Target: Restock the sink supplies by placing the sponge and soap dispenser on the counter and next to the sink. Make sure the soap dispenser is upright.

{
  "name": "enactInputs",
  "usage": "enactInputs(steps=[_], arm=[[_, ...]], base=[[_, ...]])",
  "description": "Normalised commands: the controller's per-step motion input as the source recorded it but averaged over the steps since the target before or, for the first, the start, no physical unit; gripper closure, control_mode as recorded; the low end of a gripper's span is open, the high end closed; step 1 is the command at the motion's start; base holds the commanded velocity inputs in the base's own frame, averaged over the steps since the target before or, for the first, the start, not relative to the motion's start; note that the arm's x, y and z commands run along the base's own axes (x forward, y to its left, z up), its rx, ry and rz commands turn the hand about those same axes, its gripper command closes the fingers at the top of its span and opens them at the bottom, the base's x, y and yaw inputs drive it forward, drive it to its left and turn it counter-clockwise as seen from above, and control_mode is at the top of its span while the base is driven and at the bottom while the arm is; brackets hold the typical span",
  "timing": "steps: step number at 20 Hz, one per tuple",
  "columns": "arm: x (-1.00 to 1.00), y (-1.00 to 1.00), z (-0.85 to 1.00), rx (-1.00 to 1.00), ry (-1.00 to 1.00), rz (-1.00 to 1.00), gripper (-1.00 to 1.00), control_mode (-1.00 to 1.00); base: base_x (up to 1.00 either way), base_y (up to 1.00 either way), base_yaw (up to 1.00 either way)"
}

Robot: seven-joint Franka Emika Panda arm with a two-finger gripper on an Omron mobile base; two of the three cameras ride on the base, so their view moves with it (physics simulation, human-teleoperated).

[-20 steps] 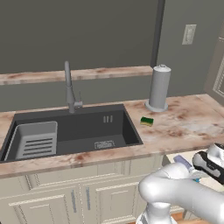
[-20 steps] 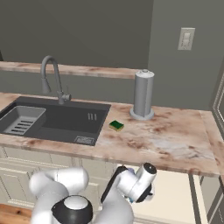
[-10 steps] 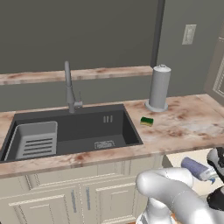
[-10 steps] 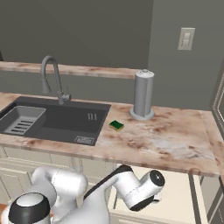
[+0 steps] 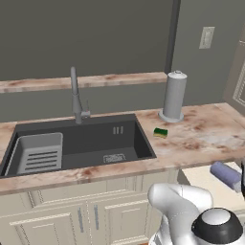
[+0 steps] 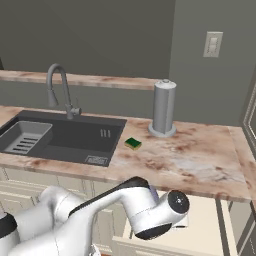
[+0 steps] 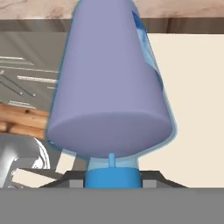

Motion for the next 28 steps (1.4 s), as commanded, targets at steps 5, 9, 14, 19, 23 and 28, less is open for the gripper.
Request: enactInputs(steps=[5, 9, 14, 19, 23, 28], arm=[[-0.22, -0.28, 1.0, 0.0, 0.0, 0.0, 1.0, -1.0], [0.06, -0.19, 1.0, -0.04, 0.0, 0.02, 1.0, -1.0], [0.19, 0.0, 0.8, -0.13, 0.04, 0.13, 1.0, -1.0], [0.26, 0.05, 0.37, -0.29, 0.17, 0.14, 1.0, -1.0], [0.45, 0.21, 0.15, -0.36, 0.26, 0.13, 1.0, -1.0], [0.66, 0.34, 0.07, -0.35, 0.35, 0.16, 1.0, -1.0]], base=[[0.0, 0.0, 0.0], [0.0, 0.0, 0.0], [0.0, 0.0, 0.0], [0.0, 0.0, 0.0], [0.0, 0.0, 0.0], [0.0, 0.0, 0.0]])
